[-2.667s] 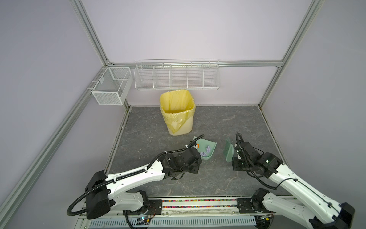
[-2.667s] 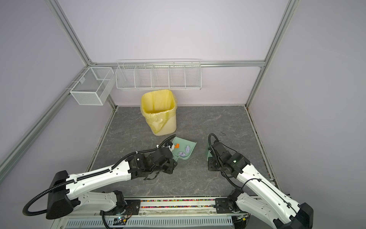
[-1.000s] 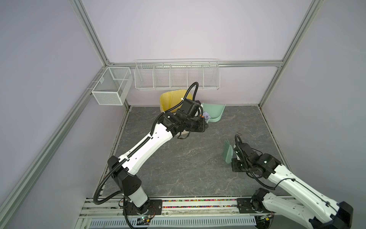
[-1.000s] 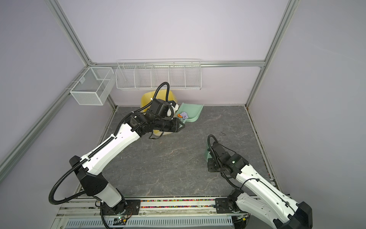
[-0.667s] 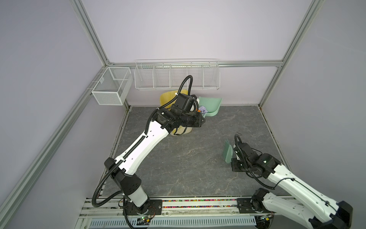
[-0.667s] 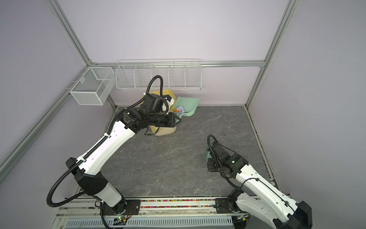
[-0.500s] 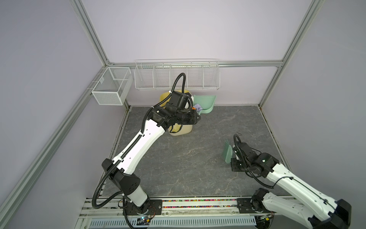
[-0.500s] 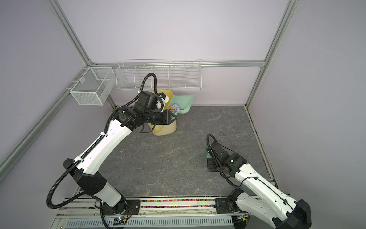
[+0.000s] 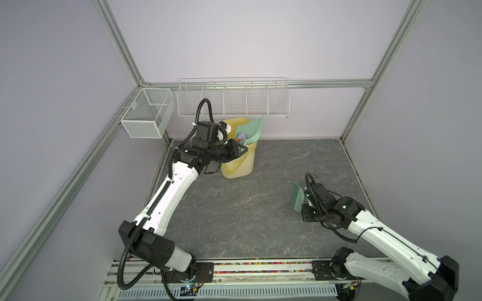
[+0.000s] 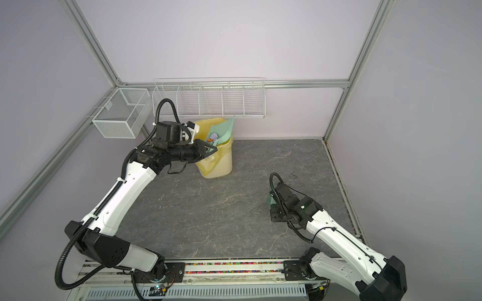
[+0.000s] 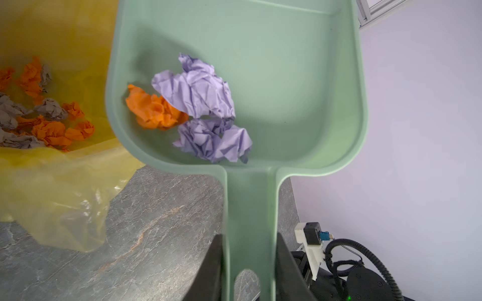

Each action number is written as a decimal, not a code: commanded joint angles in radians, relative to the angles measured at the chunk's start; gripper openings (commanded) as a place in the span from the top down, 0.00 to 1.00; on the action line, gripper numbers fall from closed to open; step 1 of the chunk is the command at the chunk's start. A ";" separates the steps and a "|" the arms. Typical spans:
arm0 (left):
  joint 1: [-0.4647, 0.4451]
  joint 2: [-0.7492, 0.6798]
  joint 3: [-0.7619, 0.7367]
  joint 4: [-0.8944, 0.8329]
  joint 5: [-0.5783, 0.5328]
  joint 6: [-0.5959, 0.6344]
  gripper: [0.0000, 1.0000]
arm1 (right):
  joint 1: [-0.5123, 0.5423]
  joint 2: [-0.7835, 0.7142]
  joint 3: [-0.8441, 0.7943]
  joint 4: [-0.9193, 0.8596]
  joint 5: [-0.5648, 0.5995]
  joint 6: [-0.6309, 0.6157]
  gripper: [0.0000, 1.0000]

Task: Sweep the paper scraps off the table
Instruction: 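Tilt the dustpan over the bin with the left gripper to empty it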

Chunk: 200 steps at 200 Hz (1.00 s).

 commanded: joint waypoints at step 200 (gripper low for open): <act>0.223 -0.055 -0.464 1.079 0.467 -0.799 1.00 | 0.017 0.049 0.061 0.030 -0.027 0.003 0.93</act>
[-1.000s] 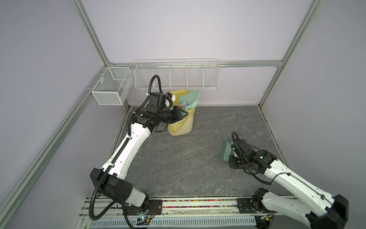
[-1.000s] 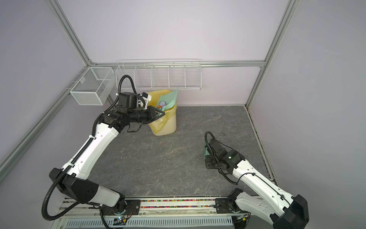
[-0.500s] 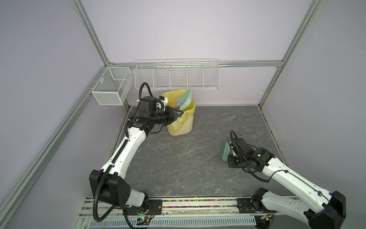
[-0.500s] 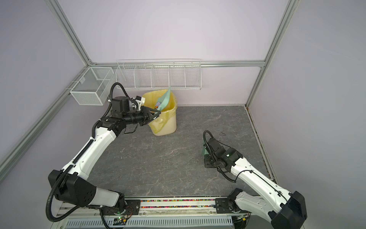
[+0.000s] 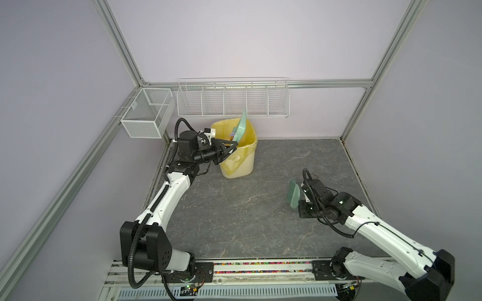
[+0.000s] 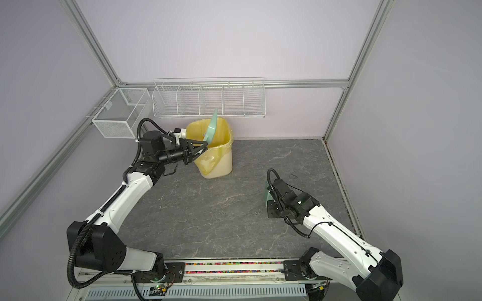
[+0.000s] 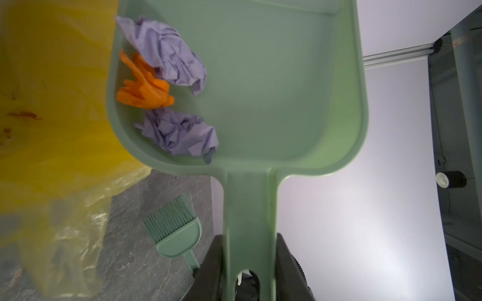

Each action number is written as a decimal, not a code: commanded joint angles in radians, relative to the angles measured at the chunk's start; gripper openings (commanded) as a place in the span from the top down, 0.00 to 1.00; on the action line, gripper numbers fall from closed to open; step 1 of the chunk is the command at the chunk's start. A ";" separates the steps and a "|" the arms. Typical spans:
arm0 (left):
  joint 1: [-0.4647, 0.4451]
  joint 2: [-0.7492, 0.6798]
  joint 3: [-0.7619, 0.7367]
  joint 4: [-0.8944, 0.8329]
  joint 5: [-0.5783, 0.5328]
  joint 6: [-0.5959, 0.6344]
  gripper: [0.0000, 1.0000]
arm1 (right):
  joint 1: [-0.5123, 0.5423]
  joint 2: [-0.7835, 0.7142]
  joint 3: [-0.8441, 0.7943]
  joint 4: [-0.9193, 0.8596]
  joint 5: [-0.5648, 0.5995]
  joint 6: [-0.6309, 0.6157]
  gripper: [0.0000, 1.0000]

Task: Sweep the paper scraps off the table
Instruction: 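Tilt the dustpan over the bin with the left gripper to empty it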

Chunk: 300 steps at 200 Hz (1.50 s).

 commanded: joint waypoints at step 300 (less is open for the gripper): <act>0.019 0.178 -0.262 1.316 -0.023 -0.956 1.00 | 0.018 -0.019 0.008 0.022 0.001 0.030 0.93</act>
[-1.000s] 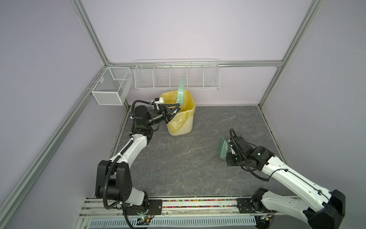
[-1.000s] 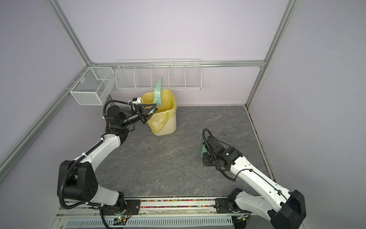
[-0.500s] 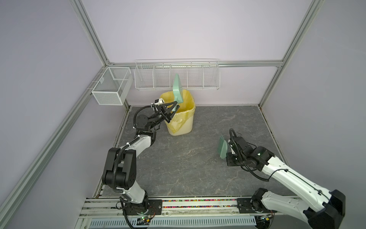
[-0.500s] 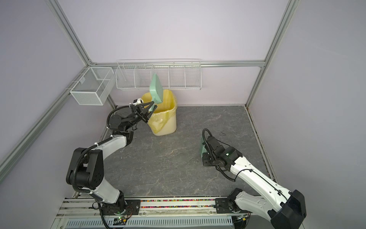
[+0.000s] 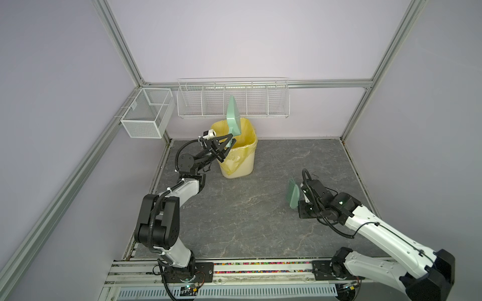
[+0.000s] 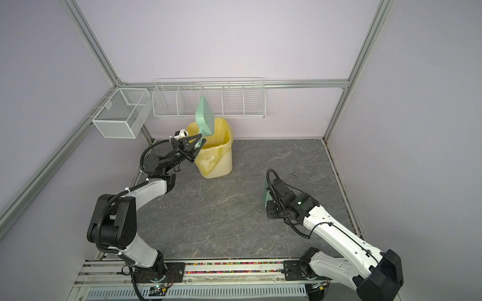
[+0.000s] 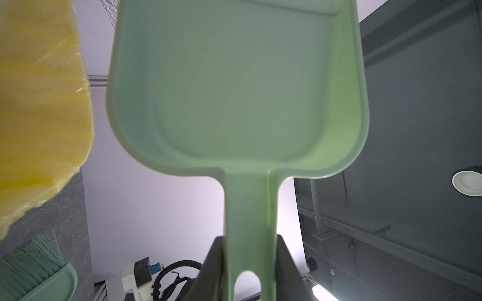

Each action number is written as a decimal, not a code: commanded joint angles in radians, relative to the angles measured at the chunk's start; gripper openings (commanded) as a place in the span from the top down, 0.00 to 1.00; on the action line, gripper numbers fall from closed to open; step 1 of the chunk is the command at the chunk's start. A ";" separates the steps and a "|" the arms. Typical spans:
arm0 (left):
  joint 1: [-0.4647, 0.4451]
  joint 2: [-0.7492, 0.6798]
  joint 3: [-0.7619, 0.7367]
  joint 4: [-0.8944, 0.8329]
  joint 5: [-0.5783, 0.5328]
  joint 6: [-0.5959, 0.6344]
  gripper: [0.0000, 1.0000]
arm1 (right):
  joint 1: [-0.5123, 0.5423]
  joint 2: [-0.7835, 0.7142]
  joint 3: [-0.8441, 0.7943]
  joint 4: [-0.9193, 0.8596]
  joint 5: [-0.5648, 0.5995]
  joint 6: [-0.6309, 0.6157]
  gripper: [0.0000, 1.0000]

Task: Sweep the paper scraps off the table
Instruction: 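Tilt the dustpan over the bin with the left gripper to empty it, then lower the empty dustpan from the bin toward the table with the left gripper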

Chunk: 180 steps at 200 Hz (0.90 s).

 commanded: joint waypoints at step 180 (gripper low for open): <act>-0.201 -0.390 0.265 -1.448 -0.021 0.985 1.00 | -0.157 -0.085 0.077 -0.062 0.033 -0.084 0.94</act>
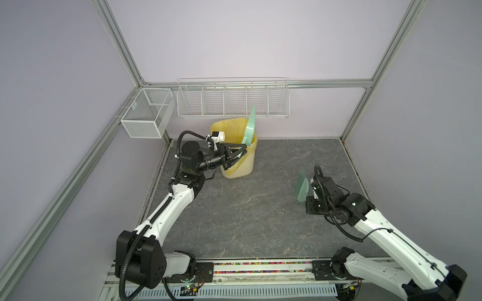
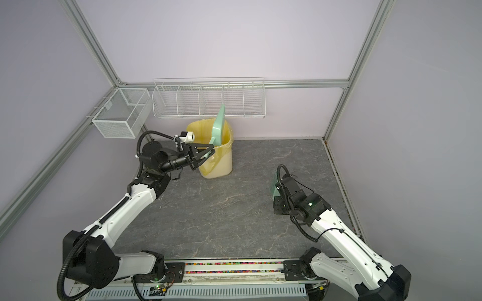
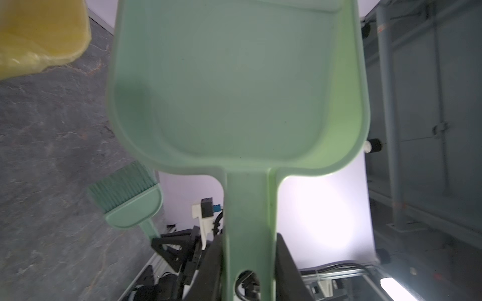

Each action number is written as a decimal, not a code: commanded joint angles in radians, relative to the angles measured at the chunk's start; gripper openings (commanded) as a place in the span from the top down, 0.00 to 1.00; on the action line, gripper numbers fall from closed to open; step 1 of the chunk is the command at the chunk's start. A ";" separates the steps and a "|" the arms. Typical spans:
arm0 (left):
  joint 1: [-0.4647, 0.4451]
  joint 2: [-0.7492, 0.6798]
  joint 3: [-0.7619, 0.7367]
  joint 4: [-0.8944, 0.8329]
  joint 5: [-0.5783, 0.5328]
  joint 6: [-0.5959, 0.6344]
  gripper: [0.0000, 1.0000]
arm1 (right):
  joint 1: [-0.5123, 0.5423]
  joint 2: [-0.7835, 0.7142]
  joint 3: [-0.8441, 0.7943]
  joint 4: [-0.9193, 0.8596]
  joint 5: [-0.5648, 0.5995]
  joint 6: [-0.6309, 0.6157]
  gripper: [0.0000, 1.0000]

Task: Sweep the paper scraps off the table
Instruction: 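Lower the empty dustpan from the bin toward the table with the left gripper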

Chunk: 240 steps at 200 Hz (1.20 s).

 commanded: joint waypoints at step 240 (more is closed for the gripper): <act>-0.568 0.206 0.320 -1.007 -0.861 0.869 1.00 | -0.309 0.070 0.256 0.059 -0.115 -0.205 0.93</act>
